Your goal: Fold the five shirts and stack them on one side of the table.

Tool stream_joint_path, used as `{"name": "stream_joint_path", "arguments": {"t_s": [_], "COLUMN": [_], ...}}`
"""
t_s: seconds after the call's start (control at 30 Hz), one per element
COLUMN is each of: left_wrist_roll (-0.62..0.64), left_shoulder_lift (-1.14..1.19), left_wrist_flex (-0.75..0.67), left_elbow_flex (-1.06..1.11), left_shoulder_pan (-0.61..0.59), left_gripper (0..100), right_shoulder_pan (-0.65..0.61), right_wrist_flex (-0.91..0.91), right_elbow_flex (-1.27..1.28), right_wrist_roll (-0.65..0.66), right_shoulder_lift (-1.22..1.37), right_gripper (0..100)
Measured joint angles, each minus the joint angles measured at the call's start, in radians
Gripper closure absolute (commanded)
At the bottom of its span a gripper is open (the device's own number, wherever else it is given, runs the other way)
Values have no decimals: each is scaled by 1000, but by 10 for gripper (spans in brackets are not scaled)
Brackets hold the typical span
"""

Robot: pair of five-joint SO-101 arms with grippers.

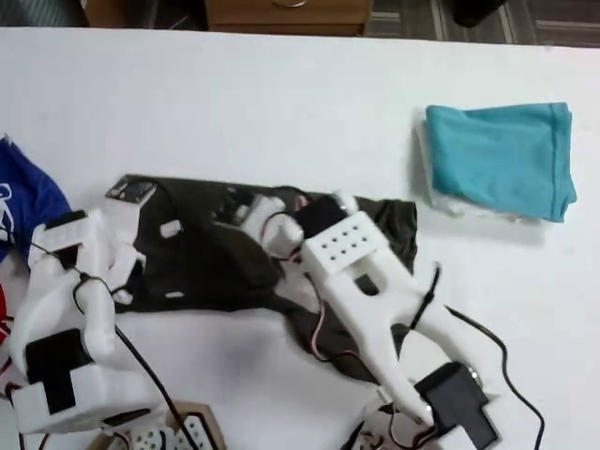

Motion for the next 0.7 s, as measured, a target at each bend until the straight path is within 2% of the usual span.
{"name": "stream_joint_path", "arguments": {"t_s": [0.1, 0.2, 0.43, 0.57, 0.7], "left_wrist_roll": [0, 0, 0, 0, 0], "left_shoulder_lift": [-2, -2, -2, -2, -2], "left_wrist_flex": [-14, -20, -21, -21, -21], "left_elbow_flex": [9, 11, 11, 11, 11], "left_shoulder_pan": [0, 0, 0, 0, 0], "left_gripper": [974, 974, 974, 974, 974], "right_shoulder_pan": [49, 52, 54, 54, 55], "right_wrist_flex": [69, 60, -114, -138, -141], "right_elbow_flex": [66, 181, 511, 591, 623], "right_wrist_roll": [126, 190, 206, 206, 212], "right_shoulder_lift": [-54, -124, -253, -307, -362], "right_gripper": [919, 917, 917, 916, 846]}}
